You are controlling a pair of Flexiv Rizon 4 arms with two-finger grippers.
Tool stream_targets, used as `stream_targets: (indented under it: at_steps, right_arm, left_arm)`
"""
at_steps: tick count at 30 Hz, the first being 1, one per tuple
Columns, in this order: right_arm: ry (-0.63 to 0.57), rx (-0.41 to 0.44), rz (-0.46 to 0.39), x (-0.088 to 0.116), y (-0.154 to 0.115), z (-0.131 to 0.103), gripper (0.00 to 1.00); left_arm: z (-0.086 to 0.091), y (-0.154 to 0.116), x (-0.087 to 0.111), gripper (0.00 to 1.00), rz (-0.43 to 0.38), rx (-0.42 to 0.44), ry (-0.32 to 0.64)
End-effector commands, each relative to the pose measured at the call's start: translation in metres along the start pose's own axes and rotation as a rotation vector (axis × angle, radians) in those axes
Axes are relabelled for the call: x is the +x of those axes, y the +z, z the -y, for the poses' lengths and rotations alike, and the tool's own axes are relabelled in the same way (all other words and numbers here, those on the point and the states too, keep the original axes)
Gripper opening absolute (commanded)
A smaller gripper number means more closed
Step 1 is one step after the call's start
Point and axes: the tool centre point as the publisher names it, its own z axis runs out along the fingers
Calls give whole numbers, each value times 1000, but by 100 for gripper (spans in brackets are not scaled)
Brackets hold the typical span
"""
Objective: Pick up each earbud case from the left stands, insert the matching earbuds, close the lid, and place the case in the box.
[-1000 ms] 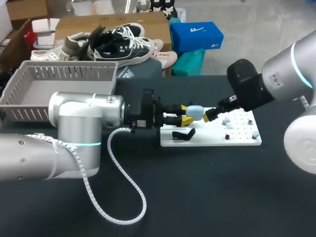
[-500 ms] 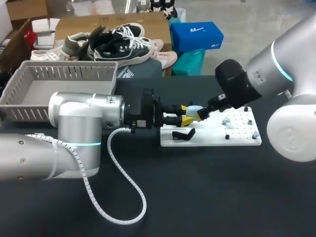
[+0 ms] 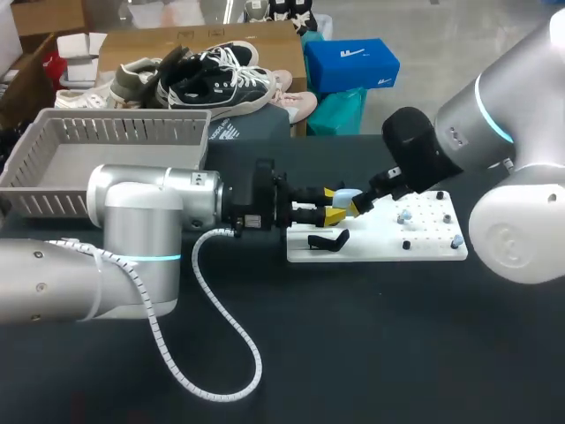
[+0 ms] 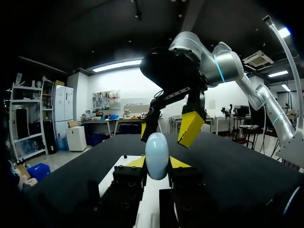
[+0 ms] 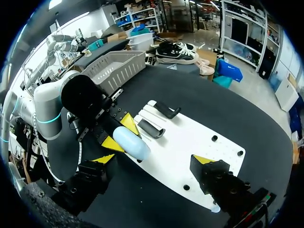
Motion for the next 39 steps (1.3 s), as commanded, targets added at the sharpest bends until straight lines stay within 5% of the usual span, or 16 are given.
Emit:
stream_targets:
  at_steps: [1,39]
  right_arm:
    - [6,17,0,-2,4,1,100]
    - [26,44,38,-22,-6,7,100]
  left_arm:
    - [1,0,0,0,1,-5,1]
    - [1,0,0,0,1,-5,1]
